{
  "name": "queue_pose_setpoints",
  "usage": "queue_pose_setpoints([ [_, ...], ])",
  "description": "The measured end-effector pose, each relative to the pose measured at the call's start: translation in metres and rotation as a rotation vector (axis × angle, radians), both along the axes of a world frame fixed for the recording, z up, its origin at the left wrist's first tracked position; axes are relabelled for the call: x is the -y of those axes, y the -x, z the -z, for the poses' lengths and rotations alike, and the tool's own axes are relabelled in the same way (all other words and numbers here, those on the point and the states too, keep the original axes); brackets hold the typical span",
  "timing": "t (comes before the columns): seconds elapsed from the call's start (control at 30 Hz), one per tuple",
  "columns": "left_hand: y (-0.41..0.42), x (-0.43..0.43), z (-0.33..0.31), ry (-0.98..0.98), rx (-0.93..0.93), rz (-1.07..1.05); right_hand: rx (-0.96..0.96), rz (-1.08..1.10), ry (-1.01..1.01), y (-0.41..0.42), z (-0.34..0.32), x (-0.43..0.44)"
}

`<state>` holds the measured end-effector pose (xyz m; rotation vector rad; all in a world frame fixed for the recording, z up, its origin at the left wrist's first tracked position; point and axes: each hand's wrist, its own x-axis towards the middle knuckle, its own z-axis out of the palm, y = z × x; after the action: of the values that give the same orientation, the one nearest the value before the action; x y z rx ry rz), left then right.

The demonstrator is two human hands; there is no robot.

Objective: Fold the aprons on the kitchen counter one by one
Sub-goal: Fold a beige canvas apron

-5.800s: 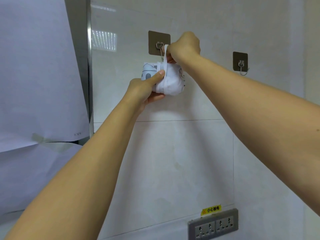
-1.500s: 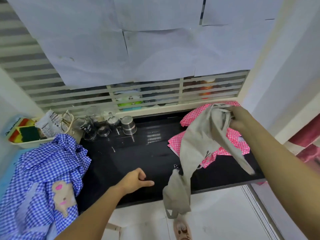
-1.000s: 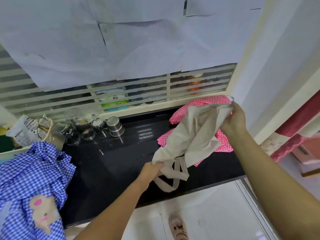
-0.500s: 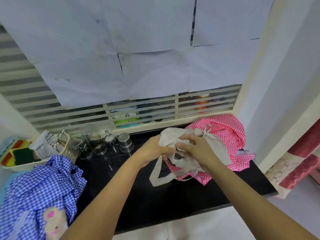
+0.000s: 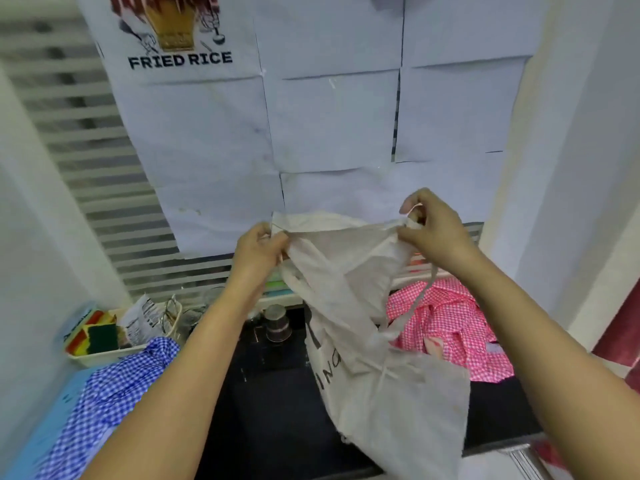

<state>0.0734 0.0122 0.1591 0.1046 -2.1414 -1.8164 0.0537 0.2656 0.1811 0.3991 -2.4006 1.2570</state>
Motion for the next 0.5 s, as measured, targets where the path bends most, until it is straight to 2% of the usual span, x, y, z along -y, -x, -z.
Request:
queue_pose_setpoints([
  [0.07,-0.006,0.002,-0.024,0.029,-0.035,-0.021,-0.088,0.058,-0.172,-0.004,-0.022,-0.002],
  [0.13,-0.009,0.001,-0.047,-0.064,-0.029,0.018,-0.165,0.160,-0.315,-0.004,-0.044,-0.004],
  [0.17,-0.013,0.000,-0.058,-0.142,-0.018,0.051,-0.189,0.213,-0.317,-0.006,-0.056,-0.005],
  [0.23,-0.023,-0.001,-0.075,-0.206,0.025,0.171,-0.145,0.240,-0.130,-0.011,-0.077,-0.004],
  [0.33,-0.037,0.004,-0.094,0.104,0.065,0.471,0.015,0.074,0.379,-0.018,-0.099,0.001],
  [0.37,-0.043,0.008,-0.098,0.235,0.050,0.522,0.049,0.064,0.418,-0.022,-0.101,0.004],
  [0.43,-0.044,0.020,-0.099,0.472,0.069,0.512,0.115,0.050,0.243,-0.030,-0.097,0.003],
  [0.5,-0.049,0.034,-0.094,0.636,0.263,0.527,0.267,-0.026,-0.175,-0.043,-0.085,-0.004],
])
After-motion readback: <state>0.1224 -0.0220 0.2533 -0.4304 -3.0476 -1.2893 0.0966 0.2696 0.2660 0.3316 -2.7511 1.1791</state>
